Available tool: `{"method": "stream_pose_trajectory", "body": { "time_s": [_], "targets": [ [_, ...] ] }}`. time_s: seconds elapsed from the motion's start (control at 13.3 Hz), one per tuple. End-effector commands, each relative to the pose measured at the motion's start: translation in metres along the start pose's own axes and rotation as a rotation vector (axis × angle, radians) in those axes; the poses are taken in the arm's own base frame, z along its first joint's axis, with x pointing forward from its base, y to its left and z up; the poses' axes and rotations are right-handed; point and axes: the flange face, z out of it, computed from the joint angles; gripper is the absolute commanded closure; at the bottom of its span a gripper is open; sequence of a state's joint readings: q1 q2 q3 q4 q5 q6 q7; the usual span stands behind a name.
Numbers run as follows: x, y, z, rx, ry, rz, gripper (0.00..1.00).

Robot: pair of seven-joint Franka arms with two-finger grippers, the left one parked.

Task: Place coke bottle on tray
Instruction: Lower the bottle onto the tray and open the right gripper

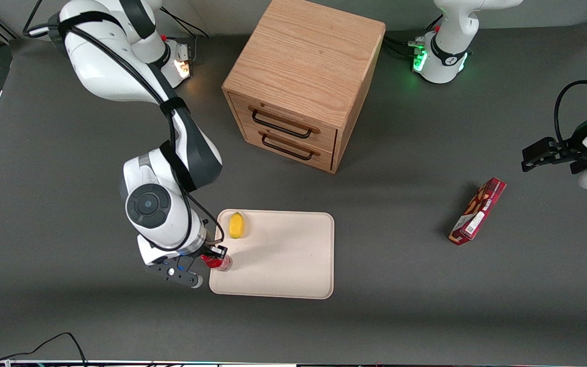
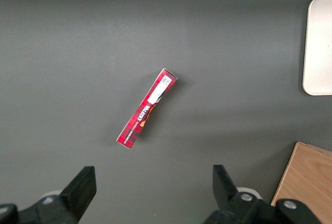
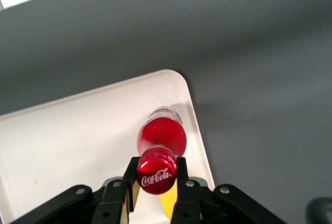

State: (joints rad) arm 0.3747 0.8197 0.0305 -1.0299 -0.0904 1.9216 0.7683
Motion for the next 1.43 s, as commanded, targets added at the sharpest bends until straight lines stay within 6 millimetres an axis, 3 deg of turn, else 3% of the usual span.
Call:
{"method": "stream_pose_trajectory", "body": {
  "time_s": [0.0,0.23,0.38,0.53,0.6,0.9,1.13,1.35],
  "targets": [
    [0.004,-0.008,0.001,0.014,0.026,0.033,1.0],
    [-0.005,-0.016,0.017,0.002,0.011,0.022,1.0],
    [-0.005,-0.017,0.021,0.009,0.015,0.08,0.89],
    [-0.006,-0.017,0.03,0.009,0.018,0.085,0.46],
    [-0.005,-0.017,0.028,0.007,0.022,0.079,0.0],
    [-0.01,-0.011,0.0,-0.014,-0.001,0.029,0.0],
    [-0.039,0.019,-0.055,-0.071,-0.109,-0.025,0.0],
    [-0.063,0.099,-0.116,-0.061,-0.145,-0.126,0.0]
  ]
}}
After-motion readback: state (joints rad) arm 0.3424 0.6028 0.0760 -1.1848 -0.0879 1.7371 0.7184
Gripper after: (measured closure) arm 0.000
